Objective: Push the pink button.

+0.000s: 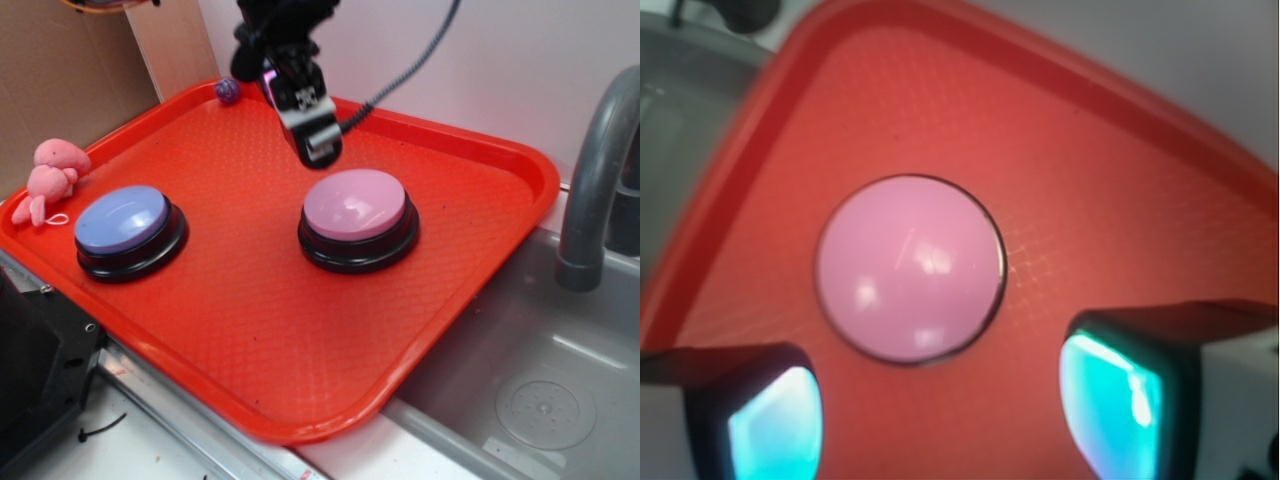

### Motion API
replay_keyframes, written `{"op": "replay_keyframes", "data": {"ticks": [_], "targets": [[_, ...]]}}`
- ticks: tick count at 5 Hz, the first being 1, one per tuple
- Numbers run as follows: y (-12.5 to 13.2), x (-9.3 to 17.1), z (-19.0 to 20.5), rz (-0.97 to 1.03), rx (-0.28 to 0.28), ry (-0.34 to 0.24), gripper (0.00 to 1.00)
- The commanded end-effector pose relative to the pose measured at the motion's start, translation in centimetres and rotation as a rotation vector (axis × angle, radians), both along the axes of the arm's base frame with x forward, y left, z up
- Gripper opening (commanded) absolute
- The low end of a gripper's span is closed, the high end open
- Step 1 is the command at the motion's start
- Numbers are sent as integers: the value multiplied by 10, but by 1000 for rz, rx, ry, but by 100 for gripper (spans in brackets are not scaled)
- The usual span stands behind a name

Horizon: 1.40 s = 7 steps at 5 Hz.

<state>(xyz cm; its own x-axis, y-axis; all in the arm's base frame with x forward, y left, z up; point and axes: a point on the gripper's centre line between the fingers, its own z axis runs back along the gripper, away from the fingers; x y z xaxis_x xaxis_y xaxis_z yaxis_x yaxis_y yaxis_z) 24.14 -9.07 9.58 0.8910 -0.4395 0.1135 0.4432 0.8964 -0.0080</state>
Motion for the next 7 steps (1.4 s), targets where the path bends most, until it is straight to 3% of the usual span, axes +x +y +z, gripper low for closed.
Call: {"op": "replay_keyframes", "data": {"ticks": [1, 2, 3, 7], "targets": [[-2, 16, -35, 8, 7, 30, 100], [-2, 18, -38, 8, 4, 29, 100], [0, 21, -16, -5, 11, -8, 100], [5, 22, 31, 32, 8, -41, 100]]}}
